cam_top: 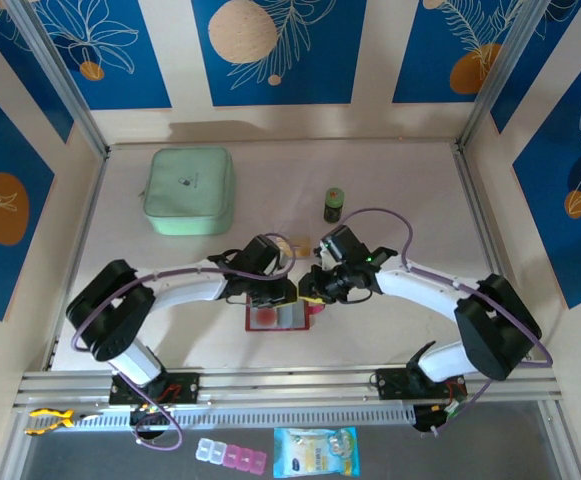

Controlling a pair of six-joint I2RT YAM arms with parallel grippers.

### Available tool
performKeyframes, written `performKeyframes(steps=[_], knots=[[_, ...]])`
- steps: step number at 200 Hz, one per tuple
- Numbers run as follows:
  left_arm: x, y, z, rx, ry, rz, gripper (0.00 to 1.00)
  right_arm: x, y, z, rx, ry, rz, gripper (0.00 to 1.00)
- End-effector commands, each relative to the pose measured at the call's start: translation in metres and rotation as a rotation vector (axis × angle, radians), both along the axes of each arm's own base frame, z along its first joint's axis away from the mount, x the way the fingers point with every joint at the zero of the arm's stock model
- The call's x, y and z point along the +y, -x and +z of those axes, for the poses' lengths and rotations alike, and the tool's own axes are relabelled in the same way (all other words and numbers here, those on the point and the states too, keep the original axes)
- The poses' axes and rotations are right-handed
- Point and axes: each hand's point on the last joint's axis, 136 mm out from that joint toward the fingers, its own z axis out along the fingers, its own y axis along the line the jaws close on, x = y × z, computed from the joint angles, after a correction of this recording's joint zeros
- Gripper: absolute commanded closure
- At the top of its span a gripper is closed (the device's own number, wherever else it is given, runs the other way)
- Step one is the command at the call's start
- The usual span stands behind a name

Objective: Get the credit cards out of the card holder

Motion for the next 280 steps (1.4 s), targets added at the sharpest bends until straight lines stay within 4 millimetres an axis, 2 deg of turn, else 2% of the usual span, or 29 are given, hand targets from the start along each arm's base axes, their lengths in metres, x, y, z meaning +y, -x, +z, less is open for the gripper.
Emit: performKeyframes(steps=[1,43,78,106,158,206,238,280], knots=[[-0.018,0.001,0.003,0.017,0.033,-0.024,0.78,-0.012,0.004,0.002,0.000,0.005,-0.007,0.72],[-0.026,-0.005,0.008,-0.003,0.059,-0.019,0.72,-0.015,0.006,0.006,-0.004,-0.001,-0.014,0.71],[-0.019,-0.008,0.014,-0.033,0.044,-0.024,0.70,-0.013,0.006,0.007,0.002,-0.006,-0.020,0.71],[-0.003,-0.011,0.016,-0.051,0.029,-0.005,0.70,-0.008,0.005,0.008,0.001,0.003,-0.017,0.71],[0.042,-0.015,0.014,-0.076,-0.028,0.044,0.70,0.006,0.006,0.005,0.012,0.034,0.015,0.71],[0.080,-0.010,-0.004,-0.053,-0.098,0.093,0.70,0.027,0.008,-0.001,0.029,0.051,0.065,0.72],[0.095,-0.004,-0.012,-0.045,-0.118,0.114,0.69,0.041,0.010,-0.007,0.050,0.061,0.102,0.72],[0.096,0.002,-0.016,-0.026,-0.099,0.118,0.69,0.054,0.012,-0.015,0.071,0.067,0.142,0.72]])
